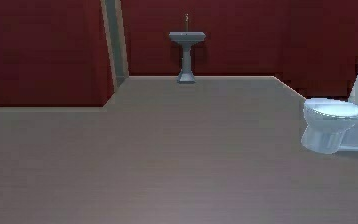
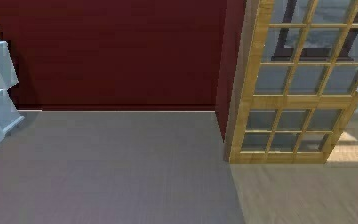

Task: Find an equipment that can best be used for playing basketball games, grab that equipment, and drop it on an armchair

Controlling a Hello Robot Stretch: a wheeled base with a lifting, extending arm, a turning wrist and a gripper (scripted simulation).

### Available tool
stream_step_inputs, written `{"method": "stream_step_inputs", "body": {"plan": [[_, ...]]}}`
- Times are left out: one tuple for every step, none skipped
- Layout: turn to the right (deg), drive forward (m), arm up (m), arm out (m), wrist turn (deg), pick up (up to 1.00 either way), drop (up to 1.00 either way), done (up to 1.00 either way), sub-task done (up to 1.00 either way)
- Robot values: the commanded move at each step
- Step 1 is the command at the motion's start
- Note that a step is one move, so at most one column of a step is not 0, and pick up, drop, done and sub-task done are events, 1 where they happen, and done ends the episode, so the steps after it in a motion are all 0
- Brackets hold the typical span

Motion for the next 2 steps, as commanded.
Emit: {"method": "stream_step_inputs", "body": {"plan": [[-9.0,0.0,0.0,0.0,0.0,0.0,0.0,0.0,0.0],[0.0,1.0,0.0,0.0,0.0,0.0,0.0,0.0,0.0]]}}
